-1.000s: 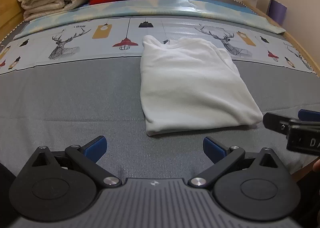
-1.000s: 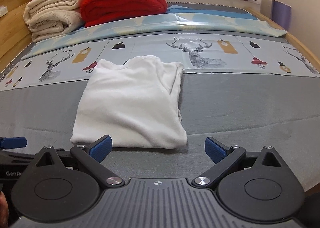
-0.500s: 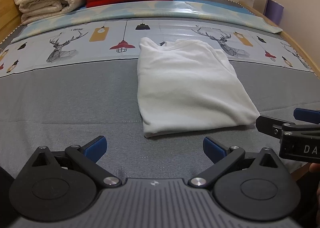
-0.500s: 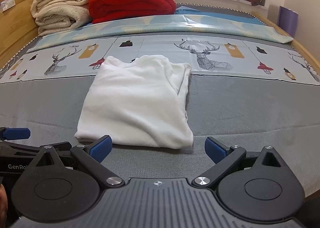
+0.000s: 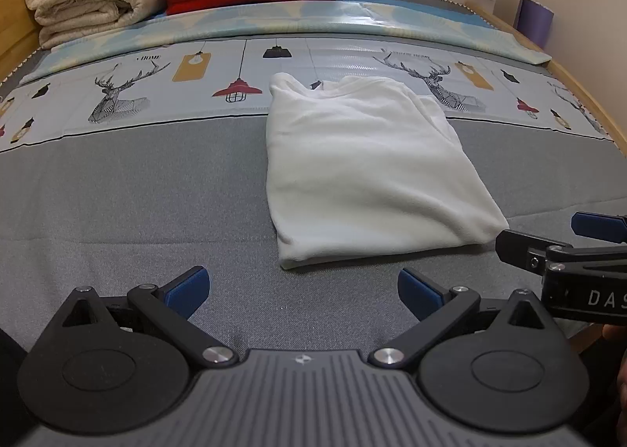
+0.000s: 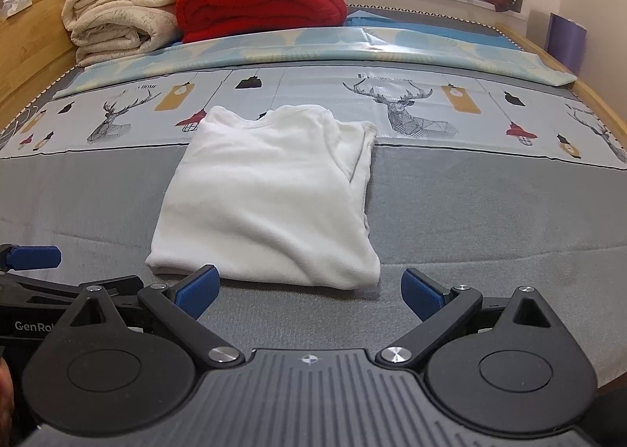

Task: Fold small clothes

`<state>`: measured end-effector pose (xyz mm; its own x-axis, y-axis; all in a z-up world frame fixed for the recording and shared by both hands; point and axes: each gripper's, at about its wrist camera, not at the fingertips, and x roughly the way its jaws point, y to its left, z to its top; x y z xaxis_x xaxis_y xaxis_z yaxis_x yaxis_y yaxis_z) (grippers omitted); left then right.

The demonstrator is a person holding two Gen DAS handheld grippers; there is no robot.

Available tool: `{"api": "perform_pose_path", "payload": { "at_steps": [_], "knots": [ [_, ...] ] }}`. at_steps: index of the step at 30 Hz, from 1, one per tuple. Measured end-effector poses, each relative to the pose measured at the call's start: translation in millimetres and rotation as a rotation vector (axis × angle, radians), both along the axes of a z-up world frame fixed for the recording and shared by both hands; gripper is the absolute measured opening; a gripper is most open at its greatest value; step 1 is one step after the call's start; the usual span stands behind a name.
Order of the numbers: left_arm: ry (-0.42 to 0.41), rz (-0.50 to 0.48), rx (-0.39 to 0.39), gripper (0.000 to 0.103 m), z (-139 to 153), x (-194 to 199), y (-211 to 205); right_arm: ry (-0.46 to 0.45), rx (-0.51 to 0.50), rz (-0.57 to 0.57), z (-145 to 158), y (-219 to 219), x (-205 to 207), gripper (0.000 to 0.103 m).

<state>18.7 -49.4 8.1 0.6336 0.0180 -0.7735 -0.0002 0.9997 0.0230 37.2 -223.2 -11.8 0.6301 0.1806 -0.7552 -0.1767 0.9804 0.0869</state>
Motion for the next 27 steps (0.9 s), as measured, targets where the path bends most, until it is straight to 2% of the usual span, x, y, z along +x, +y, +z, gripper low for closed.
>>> {"api": "perform_pose_path", "payload": {
  "at_steps": [27],
  "knots": [
    [0.002,0.001,0.004,0.102,-4.2,3.6,3.1,-0.009,-0.001,0.016,-2.6,1.7,3.0,0.099]
  ]
}}
